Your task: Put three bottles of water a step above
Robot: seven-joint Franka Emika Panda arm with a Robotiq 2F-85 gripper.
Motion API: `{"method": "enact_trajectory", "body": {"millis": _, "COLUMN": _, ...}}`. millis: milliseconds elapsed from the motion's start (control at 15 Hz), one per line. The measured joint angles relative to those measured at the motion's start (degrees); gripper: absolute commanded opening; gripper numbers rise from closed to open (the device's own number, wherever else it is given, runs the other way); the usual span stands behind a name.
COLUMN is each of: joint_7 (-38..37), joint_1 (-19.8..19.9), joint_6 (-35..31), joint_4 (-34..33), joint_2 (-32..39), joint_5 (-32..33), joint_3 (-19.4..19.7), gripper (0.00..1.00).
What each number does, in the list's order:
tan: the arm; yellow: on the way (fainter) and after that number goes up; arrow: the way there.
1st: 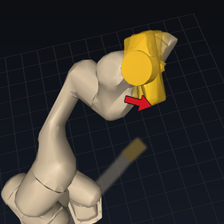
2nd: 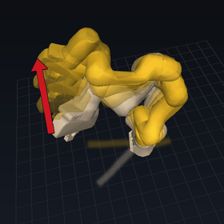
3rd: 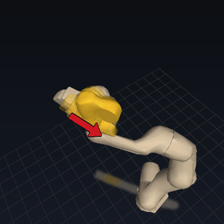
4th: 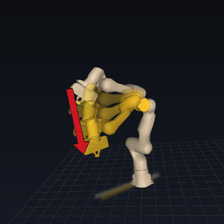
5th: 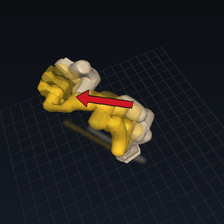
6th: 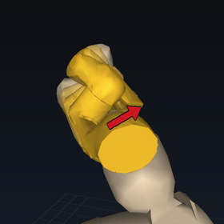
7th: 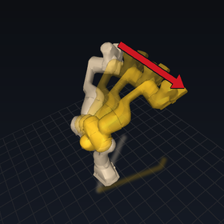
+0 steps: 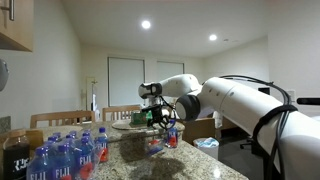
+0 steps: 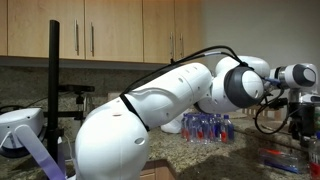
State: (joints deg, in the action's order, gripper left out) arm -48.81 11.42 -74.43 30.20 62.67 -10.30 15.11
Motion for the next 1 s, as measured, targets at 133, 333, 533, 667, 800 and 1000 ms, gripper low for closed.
{"method": "enact_trajectory", "body": {"millis": 133, "joint_7": 2.9, "joint_1": -0.8, "joint_6": 0.0, "joint_4": 0.0, "joint_2": 0.1, "joint_5": 1.8, "joint_3": 0.1, "gripper": 1.00}}
{"method": "enact_trajectory", "body": {"millis": 333, "joint_7": 8.2, "joint_1": -2.3, "joint_6": 0.0, "joint_4": 0.0, "joint_2": 0.2, "joint_5": 4.9, "joint_3": 0.1, "gripper": 1.00}}
{"method": "enact_trajectory", "body": {"millis": 533, "joint_7": 13.3, "joint_1": -4.2, "joint_6": 0.1, "joint_4": 0.1, "joint_2": 0.2, "joint_5": 7.3, "joint_3": 0.1, "gripper": 1.00}}
{"method": "enact_trajectory", "body": {"millis": 667, "joint_7": 15.3, "joint_1": -6.1, "joint_6": 0.4, "joint_4": 0.2, "joint_2": 0.2, "joint_5": 8.1, "joint_3": 0.1, "gripper": 1.00}}
{"method": "enact_trajectory", "body": {"millis": 800, "joint_7": 15.9, "joint_1": -8.3, "joint_6": 0.8, "joint_4": 0.5, "joint_2": 0.2, "joint_5": 8.1, "joint_3": -0.2, "gripper": 1.00}}
{"method": "enact_trajectory", "body": {"millis": 1000, "joint_7": 15.9, "joint_1": -11.1, "joint_6": 0.7, "joint_4": 0.6, "joint_2": 0.1, "joint_5": 7.7, "joint_3": -1.3, "gripper": 1.00}}
